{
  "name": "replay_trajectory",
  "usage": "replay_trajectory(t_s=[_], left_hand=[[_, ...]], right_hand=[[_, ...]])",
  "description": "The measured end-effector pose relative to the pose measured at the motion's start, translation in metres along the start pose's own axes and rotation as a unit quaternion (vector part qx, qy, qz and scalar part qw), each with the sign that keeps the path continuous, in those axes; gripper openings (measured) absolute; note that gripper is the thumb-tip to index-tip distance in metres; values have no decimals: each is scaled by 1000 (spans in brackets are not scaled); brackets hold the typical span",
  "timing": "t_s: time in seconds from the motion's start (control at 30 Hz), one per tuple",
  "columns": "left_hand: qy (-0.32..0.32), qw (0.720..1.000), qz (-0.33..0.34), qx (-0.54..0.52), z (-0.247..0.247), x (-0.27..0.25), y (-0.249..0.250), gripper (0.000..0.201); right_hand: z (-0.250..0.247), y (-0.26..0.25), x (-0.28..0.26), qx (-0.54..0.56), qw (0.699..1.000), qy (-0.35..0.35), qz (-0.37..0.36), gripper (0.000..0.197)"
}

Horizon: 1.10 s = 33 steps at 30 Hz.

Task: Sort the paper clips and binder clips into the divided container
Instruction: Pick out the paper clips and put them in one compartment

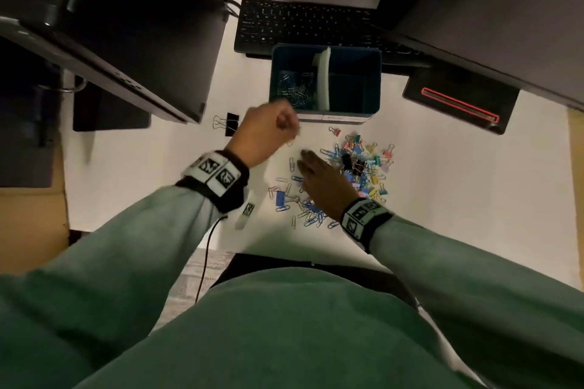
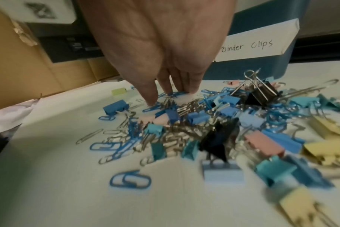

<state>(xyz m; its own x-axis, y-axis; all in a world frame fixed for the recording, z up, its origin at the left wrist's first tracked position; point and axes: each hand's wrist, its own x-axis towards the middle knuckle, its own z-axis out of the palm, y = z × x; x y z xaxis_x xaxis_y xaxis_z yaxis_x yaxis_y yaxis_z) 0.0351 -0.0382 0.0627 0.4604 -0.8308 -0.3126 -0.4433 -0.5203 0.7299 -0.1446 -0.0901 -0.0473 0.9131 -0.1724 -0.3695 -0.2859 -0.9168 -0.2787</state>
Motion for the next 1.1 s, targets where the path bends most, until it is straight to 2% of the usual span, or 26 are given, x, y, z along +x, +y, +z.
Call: replay_trajectory(t_s=[0.07, 0.17, 0.23, 0.33, 0.43, 0.53, 0.67, 0.73, 0.83, 0.9, 0.97, 1.03, 1.1], left_hand=[[50, 999, 17, -11, -12, 23, 15, 6], [68, 997, 43, 8, -17, 47, 24, 13], [54, 996, 64, 26, -9, 43, 21, 13], [-9, 993, 72, 98, 17, 18, -3, 10], [-11, 978, 80, 194, 41, -2, -42, 28], [-15, 954, 115, 278, 48, -11, -70, 41], [-13, 930, 144, 338, 36, -28, -99, 40], [-8, 929, 141, 343, 28, -36, -108, 37], [4, 944, 112, 310, 29, -51, -102, 34], [-9, 959, 95, 267, 38, -65, -92, 37], [-53, 966, 69, 244, 52, -76, -84, 48], [-95, 962, 43, 252, 66, -79, -82, 55], [-118, 960, 23, 253, 74, -80, -82, 49]], right_hand=[[-4, -3, -6, 16, 1000, 25, -4, 54], [-15, -10, -1, 45, 997, 64, 8, 42], [-16, -12, 5, 52, 996, 65, 21, 35], [-14, -10, 10, 74, 995, 48, 45, 36], [-19, -3, 13, 115, 991, 43, 61, 16], [-31, 11, 9, 250, 960, 60, 111, 11], [-57, 27, -2, 377, 907, 108, 154, 11], [-84, 29, 2, 409, 886, 157, 150, 12], [-125, 32, 28, 423, 863, 240, 136, 13], [-142, 33, 53, 389, 876, 249, 137, 15], [-148, 31, 70, 319, 911, 229, 125, 19], [-143, 21, 71, 228, 942, 230, 87, 22], [-127, 8, 61, 181, 953, 243, 34, 19]])
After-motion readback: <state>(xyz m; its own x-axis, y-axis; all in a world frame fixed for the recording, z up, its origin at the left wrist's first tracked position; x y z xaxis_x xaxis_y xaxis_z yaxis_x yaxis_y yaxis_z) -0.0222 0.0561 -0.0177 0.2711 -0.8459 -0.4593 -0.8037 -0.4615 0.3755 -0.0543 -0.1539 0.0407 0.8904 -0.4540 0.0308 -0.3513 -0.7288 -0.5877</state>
